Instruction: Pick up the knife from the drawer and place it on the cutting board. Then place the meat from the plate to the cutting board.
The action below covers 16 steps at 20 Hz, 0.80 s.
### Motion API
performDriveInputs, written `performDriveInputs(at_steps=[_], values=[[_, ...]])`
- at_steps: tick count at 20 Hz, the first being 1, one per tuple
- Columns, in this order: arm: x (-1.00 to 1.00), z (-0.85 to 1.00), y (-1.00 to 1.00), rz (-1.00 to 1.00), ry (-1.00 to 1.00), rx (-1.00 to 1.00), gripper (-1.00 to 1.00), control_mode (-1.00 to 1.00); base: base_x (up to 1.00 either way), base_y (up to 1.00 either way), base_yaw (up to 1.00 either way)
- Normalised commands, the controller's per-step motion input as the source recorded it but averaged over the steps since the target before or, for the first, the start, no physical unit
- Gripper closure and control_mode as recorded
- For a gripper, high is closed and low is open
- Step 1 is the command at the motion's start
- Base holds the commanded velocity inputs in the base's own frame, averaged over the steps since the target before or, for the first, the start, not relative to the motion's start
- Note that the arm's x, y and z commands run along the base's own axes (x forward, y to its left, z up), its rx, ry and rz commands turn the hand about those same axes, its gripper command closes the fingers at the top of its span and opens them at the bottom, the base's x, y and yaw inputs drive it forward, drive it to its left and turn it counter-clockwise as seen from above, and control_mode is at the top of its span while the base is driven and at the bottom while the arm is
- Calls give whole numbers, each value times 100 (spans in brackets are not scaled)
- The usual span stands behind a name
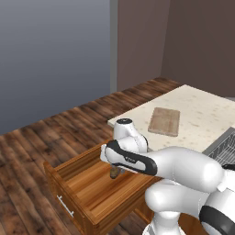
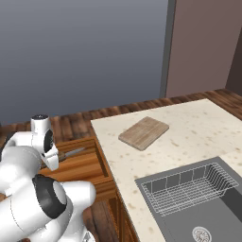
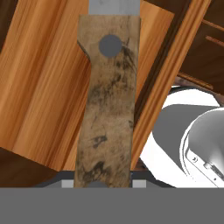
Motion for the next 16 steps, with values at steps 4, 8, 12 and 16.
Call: performDriveInputs(at_steps=[4, 8, 12, 16], values=[[-6, 100, -3, 0, 0, -14, 100, -100, 0, 0, 0], [3, 73, -36, 0, 1, -5, 100, -100, 0, 0, 0], [27, 56, -58, 0, -2, 0, 100, -100, 0, 0, 0], [48, 23, -51, 0, 0, 0, 100, -100, 0, 0, 0]])
